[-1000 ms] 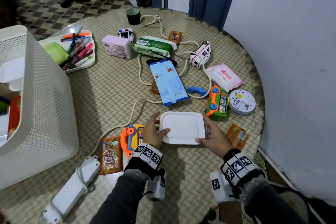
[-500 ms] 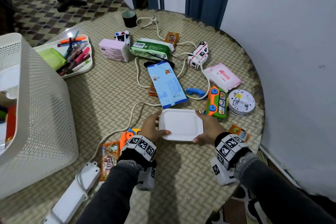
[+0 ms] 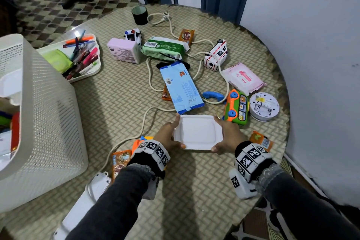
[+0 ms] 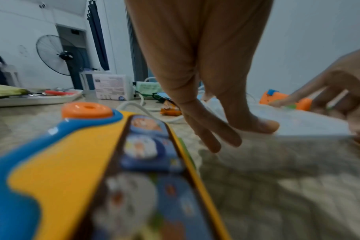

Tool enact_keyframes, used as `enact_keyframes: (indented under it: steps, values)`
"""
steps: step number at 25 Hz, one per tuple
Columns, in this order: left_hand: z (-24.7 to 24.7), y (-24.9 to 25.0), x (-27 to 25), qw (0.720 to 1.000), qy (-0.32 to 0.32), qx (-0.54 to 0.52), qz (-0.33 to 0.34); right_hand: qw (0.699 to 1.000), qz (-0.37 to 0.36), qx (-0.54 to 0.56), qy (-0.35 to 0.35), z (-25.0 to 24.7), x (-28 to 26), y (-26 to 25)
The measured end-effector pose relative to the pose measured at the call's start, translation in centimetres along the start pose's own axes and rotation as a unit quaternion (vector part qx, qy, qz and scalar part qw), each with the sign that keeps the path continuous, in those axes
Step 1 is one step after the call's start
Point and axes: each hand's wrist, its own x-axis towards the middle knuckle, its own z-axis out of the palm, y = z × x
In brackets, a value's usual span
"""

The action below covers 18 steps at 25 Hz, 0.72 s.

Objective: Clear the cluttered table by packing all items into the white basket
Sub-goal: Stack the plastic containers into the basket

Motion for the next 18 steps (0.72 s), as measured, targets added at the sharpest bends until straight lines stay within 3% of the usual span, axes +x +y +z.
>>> enact_keyframes:
  steps: [6, 11, 18]
  values:
    - [0.4, -0.3, -0.1, 1.000, 0.009, -0.003, 0.003, 1.000, 0.013, -0.008, -0.007, -0.1, -0.3, -0.1]
    - [-0.3, 0.7, 0.5, 0.999, -0.023, 0.029, -0.026, 0.999, 0.013, -0.043, -0.030, -0.7, -0.3, -1.0]
    - [-0.4, 0.9, 0.7, 0.997, -0.026, 0.057, -0.038, 1.000, -0.001, 0.007, -0.019, -0.3, -0.4, -0.2]
